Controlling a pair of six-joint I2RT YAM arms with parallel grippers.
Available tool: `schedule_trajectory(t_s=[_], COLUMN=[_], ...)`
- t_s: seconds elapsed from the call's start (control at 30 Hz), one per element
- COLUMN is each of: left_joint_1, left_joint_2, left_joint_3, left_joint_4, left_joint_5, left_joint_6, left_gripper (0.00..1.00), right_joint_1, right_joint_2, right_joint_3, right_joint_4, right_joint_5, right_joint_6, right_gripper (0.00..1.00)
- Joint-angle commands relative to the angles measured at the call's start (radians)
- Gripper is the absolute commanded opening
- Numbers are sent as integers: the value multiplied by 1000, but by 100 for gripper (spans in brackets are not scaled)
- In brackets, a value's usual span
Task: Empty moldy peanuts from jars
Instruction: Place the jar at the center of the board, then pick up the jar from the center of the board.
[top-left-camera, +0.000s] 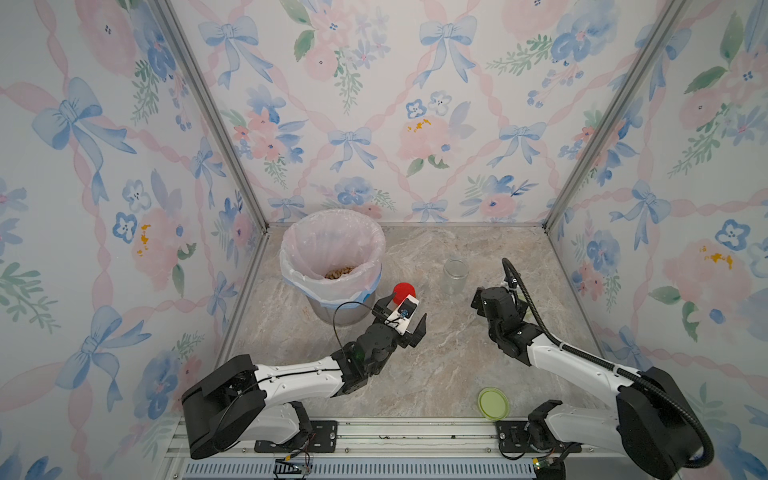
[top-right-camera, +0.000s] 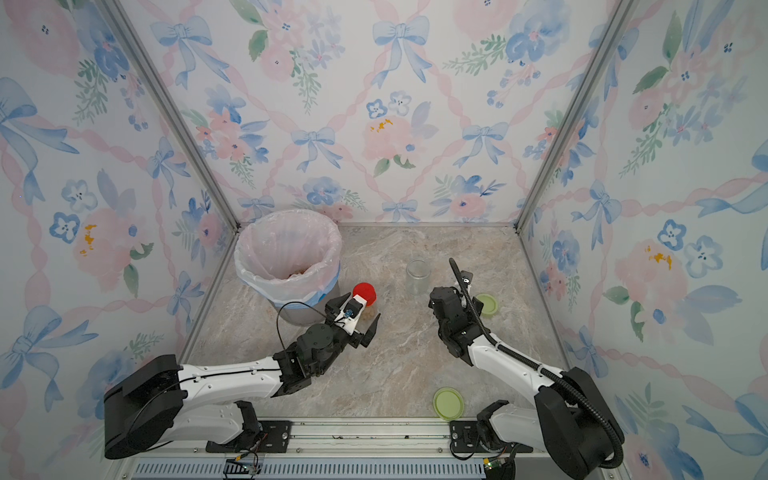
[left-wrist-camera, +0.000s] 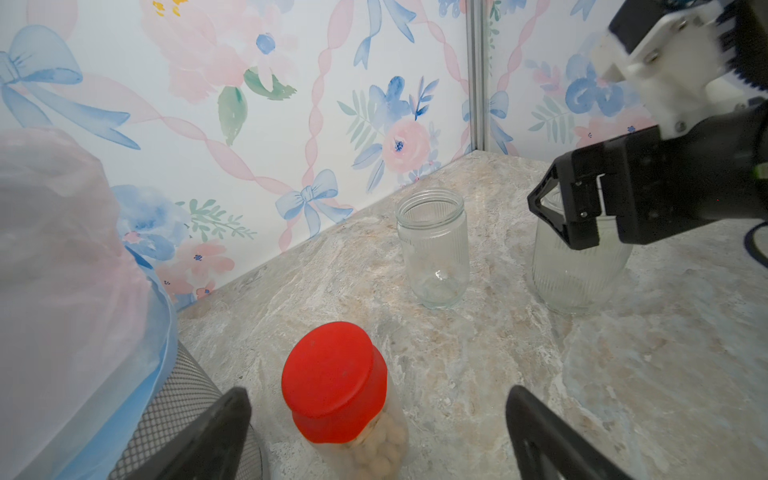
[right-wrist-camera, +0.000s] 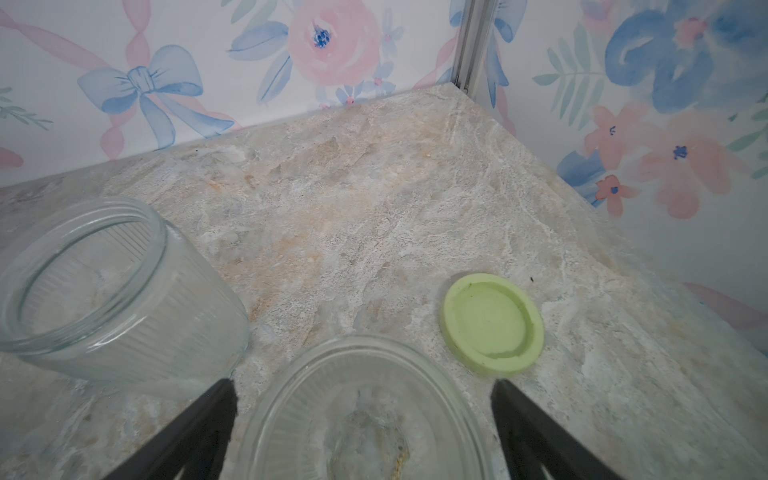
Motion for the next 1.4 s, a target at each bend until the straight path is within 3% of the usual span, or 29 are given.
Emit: schedule_trajectory(t_s=[0.0,0.27,0.37,0.5,0.73,1.13,1.37], left_joint_1=[7,20,22,24,61,84,101], left_joint_2=[-37,-145,-178,-249,-364,-501,-530], left_joint_3=[-19,-34,-20,-24,-57,-175,-219], left_joint_4=[14,-69,-153,-239,-384,-385,-358], left_joint_5=[-32,67,110,165,277,158,174], left_joint_6=[-14,-13,-7,-9,-85,-234,-268], left_gripper=[98,98,98,98,98,98,98], right_joint_1=[34,74,81,103,162,241,260], right_joint_2=[-54,-135,-105,34,273,495,546], right_joint_3=[42,100,202,434,662,778,786], right_joint_4=[-66,-100,-168,-366,-505,-514,-496], right_joint_5=[59,55,-99,-391,-656,-739,-734], right_joint_6=[-28,-102,-160,-205,-247,-272,-264], right_gripper=[98,98,97,98,99,98,98])
